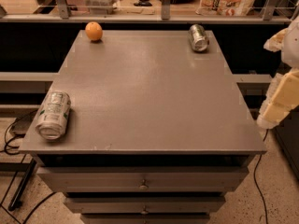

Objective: Move green can near 7up can

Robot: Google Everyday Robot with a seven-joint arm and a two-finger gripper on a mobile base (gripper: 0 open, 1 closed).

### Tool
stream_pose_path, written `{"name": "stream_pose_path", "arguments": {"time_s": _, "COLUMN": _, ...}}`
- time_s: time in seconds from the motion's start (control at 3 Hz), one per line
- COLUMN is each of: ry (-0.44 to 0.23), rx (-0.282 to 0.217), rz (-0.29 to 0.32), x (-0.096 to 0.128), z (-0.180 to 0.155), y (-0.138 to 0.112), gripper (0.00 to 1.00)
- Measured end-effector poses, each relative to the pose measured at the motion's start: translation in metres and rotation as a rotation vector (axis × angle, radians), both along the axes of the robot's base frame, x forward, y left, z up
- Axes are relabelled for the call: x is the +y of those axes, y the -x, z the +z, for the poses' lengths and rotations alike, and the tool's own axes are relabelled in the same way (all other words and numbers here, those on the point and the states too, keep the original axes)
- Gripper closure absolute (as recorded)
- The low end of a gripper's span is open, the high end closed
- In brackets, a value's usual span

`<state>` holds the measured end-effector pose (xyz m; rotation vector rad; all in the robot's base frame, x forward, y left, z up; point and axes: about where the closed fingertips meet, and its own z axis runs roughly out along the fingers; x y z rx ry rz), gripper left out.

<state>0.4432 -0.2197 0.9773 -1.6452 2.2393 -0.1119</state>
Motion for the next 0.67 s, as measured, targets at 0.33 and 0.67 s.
{"name": "stream_pose_path", "arguments": {"time_s": 0.33, "ry": -0.123, "rx": -0.066, "rz": -0.118, "x": -0.012, "z": -0.003, "y": -0.011, "gripper": 0.00}}
{"name": "stream_pose_path", "arguments": {"time_s": 0.67, "ry": -0.299, "rx": -0.178, "rz": -0.216, "x": -0.018, "z": 0.007, "y": -0.036, "gripper": 0.00}}
